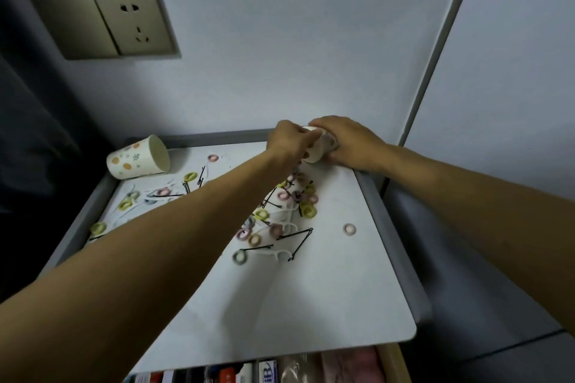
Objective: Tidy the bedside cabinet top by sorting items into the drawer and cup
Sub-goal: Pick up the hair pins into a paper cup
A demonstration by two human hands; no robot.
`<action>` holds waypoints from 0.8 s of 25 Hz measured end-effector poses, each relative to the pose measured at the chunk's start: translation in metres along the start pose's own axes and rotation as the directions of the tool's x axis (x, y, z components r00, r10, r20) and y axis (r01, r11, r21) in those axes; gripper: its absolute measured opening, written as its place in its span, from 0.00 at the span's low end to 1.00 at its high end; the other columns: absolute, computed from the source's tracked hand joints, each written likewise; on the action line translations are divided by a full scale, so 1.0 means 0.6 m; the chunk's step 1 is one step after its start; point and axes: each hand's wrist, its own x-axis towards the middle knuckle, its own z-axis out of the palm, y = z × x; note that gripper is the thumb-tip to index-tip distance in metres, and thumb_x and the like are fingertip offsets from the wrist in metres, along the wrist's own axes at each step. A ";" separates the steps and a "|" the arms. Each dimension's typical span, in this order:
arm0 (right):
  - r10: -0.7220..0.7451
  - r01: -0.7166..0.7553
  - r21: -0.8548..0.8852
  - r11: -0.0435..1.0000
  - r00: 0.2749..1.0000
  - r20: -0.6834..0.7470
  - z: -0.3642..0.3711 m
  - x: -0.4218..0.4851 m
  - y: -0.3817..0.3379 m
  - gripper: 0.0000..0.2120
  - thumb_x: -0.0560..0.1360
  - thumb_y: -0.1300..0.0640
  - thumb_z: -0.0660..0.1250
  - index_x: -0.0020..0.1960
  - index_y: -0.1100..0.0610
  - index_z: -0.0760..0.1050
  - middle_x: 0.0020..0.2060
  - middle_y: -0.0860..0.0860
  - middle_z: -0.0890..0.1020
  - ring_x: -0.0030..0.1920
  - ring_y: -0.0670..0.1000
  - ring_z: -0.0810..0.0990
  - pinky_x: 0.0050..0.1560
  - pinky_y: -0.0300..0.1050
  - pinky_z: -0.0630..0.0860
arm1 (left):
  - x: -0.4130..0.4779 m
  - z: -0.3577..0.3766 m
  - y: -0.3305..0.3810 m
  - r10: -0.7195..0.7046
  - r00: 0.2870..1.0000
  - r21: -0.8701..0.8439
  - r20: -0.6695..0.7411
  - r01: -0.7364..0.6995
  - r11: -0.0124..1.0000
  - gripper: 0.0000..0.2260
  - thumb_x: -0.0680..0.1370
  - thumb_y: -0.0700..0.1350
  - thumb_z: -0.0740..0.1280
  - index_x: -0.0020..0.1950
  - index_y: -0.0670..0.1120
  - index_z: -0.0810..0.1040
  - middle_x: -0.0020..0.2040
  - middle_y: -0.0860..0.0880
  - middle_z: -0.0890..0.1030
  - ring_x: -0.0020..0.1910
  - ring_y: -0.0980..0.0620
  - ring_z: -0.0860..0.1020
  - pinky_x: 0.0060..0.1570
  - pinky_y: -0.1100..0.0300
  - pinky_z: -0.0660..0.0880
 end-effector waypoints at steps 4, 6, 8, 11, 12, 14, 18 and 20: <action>-0.044 0.043 -0.012 0.999 0.997 -0.062 0.008 0.004 0.012 0.26 0.69 0.56 0.74 0.64 0.46 0.70 0.59 0.45 0.77 0.57 0.47 0.74 0.55 0.45 0.72 | 0.024 0.019 -0.002 -0.031 0.998 0.027 -0.057 0.033 0.999 0.12 0.75 0.46 0.73 0.53 0.39 0.84 0.50 0.39 0.84 0.41 0.46 0.78 0.41 0.57 0.74; -0.018 0.014 -0.055 0.998 0.998 -0.061 0.006 0.004 0.013 0.26 0.69 0.51 0.74 0.63 0.45 0.69 0.56 0.45 0.78 0.54 0.49 0.76 0.50 0.46 0.74 | 0.023 0.016 0.000 -0.037 0.997 0.037 -0.073 0.040 0.999 0.11 0.74 0.45 0.74 0.52 0.39 0.84 0.49 0.39 0.84 0.44 0.42 0.81 0.44 0.55 0.77; -0.004 -0.003 -0.119 0.993 0.998 -0.058 0.005 0.003 0.013 0.26 0.68 0.46 0.74 0.62 0.44 0.68 0.53 0.45 0.80 0.50 0.50 0.77 0.44 0.46 0.73 | 0.018 0.005 0.002 -0.046 0.995 0.047 -0.084 0.050 0.998 0.12 0.74 0.44 0.74 0.52 0.37 0.84 0.48 0.38 0.84 0.49 0.40 0.83 0.49 0.52 0.79; 0.001 -0.007 -0.167 0.986 0.999 -0.040 -0.001 0.003 0.008 0.27 0.67 0.43 0.75 0.61 0.43 0.67 0.51 0.44 0.80 0.47 0.50 0.77 0.44 0.46 0.74 | 0.013 -0.017 0.007 -0.070 0.992 0.050 -0.103 0.076 0.996 0.12 0.75 0.41 0.73 0.55 0.35 0.82 0.50 0.36 0.84 0.48 0.40 0.83 0.50 0.51 0.81; 0.009 -0.015 -0.171 0.985 0.999 -0.035 -0.002 0.005 0.008 0.28 0.67 0.44 0.76 0.61 0.44 0.67 0.52 0.45 0.80 0.47 0.50 0.78 0.44 0.47 0.75 | 0.010 -0.025 0.010 -0.079 0.990 0.043 -0.120 0.085 0.995 0.12 0.76 0.40 0.72 0.55 0.35 0.81 0.51 0.36 0.83 0.49 0.39 0.83 0.51 0.49 0.81; 0.042 -0.045 -0.177 0.983 0.999 -0.023 0.000 0.009 0.009 0.29 0.68 0.47 0.76 0.63 0.46 0.66 0.54 0.47 0.79 0.49 0.51 0.77 0.46 0.49 0.76 | 0.001 -0.046 0.018 -0.077 0.981 0.060 -0.178 0.089 0.994 0.10 0.78 0.41 0.68 0.55 0.35 0.80 0.51 0.37 0.83 0.49 0.39 0.83 0.51 0.46 0.81; 0.102 -0.098 -0.194 0.976 0.995 0.013 0.000 0.006 0.000 0.38 0.68 0.52 0.76 0.73 0.53 0.63 0.65 0.53 0.74 0.60 0.54 0.74 0.58 0.48 0.72 | -0.051 -0.097 0.033 0.129 0.943 0.287 -0.305 -0.038 0.957 0.07 0.80 0.46 0.62 0.48 0.45 0.78 0.48 0.45 0.81 0.46 0.43 0.80 0.47 0.50 0.79; 0.069 -0.071 -0.106 0.992 0.997 -0.016 -0.012 -0.005 -0.026 0.43 0.68 0.55 0.77 0.76 0.53 0.59 0.71 0.52 0.68 0.68 0.53 0.69 0.65 0.46 0.67 | -0.083 -0.120 0.036 0.233 0.919 0.328 -0.317 -0.124 0.937 0.07 0.81 0.47 0.60 0.47 0.47 0.75 0.45 0.49 0.79 0.42 0.48 0.77 0.39 0.55 0.73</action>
